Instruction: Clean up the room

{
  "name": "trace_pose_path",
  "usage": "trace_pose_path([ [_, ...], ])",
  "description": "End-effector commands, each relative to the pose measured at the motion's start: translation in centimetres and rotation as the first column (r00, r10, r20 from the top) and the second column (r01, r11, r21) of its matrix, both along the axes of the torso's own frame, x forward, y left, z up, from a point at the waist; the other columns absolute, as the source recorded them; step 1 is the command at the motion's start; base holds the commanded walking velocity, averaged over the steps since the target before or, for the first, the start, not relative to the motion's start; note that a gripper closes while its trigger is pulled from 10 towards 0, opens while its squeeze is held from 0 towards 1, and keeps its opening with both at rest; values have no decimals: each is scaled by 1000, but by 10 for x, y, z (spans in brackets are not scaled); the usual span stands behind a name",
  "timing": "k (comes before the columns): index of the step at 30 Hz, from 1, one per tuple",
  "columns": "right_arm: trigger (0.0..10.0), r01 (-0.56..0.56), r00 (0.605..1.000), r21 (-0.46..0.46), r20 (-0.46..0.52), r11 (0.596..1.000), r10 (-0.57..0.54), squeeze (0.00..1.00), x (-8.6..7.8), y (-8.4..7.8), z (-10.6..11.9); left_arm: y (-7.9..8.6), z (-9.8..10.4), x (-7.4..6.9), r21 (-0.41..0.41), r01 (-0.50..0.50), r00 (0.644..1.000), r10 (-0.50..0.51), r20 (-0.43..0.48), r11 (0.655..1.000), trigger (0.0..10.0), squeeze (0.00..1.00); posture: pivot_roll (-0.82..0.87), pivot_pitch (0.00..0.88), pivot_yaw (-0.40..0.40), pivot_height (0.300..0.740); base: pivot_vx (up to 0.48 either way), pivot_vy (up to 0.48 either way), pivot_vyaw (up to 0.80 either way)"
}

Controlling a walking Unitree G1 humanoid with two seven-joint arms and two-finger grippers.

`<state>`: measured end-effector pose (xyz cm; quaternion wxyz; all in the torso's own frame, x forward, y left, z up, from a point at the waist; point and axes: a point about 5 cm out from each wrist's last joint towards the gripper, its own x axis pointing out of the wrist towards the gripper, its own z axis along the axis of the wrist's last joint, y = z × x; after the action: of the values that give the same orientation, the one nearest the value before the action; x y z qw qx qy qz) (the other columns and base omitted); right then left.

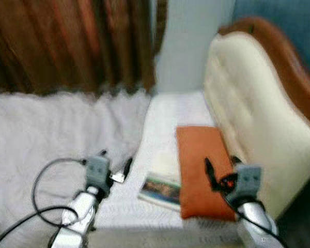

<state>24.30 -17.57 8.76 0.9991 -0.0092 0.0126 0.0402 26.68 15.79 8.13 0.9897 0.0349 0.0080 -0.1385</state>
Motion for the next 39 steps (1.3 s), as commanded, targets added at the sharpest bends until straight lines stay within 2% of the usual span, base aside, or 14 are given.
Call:
trace_pose_path([
  [1,10000,1,1000,-18,-4,1000,-1,0,1,-7,0,-7,-1,0,-12,8,1000,-8,-4,1000,10000,0,-93,9,59,740,458,0,0],
  [7,10000,-21,999,-7,-26,1000,21,0,-5,-8,-3,-6,-9,-7,-27,-10,999,9,-32,1000,10000,0,-97,34,53,740,450,0,0],
  [12,10000,-38,999,4,-36,999,38,0,-10,-6,-5,-3,-13,-6,0,-12,999,12,-47,1000,10000,0,-102,59,53,740,450,0,0],
  [15,10000,-45,997,18,-62,999,46,0,-28,-4,-4,4,-26,7,80,-10,993,19,-117,997,10000,0,-125,155,50,740,0,0,0],
  [16,10000,-40,996,19,-78,999,42,0,-37,-5,-4,5,-31,13,69,-9,988,20,-153,998,10000,0,-151,232,54,740,0,0,0],
  [18,10000,-31,993,14,-117,999,32,0,-55,-8,-4,3,-41,23,66,3,977,11,-213,998,10000,0,-188,302,48,740,0,0,0],
  [19,10000,-28,991,11,-129,1000,30,0,-62,-9,-4,3,-42,26,60,11,974,3,-228,998,10000,0,-188,302,48,740,0,0,0],
  [20,10000,-24,988,4,-150,1000,25,0,-76,-11,-2,2,-47,28,75,19,968,0,-251,997,10000,0,-240,385,41,740,0,0,0],
  [21,10000,-20,984,-6,-178,1000,19,0,-89,-13,-1,0,-50,30,69,25,962,-5,-275,997,10000,0,-272,422,33,740,0,0,0],
  [24,10000,-13,978,-16,-207,1000,10,0,-101,-15,-2,-3,-54,33,67,29,954,-7,-299,997,10000,0,-286,444,29,740,0,0,0],
  [25,10000,-3,967,-31,-254,1000,-5,0,-132,-17,13,-8,-54,40,68,32,951,-10,-308,997,10000,0,-385,582,-12,740,0,0,0],
  [27,10000,-4,953,-37,-304,999,-8,0,-156,-15,23,-14,-54,45,72,28,947,-4,-321,997,10000,0,-406,624,-21,740,0,0,0],
  [32,10000,-10,915,-33,-403,999,-4,0,-195,-10,44,-29,-54,53,100,33,939,4,-343,994,10000,0,-459,711,-40,740,0,0,0],
  [39,10000,13,878,-32,-479,999,-26,0,-222,-3,59,-37,-54,56,166,58,934,5,-357,984,10000,0,-516,755,-52,740,0,0,0],
])
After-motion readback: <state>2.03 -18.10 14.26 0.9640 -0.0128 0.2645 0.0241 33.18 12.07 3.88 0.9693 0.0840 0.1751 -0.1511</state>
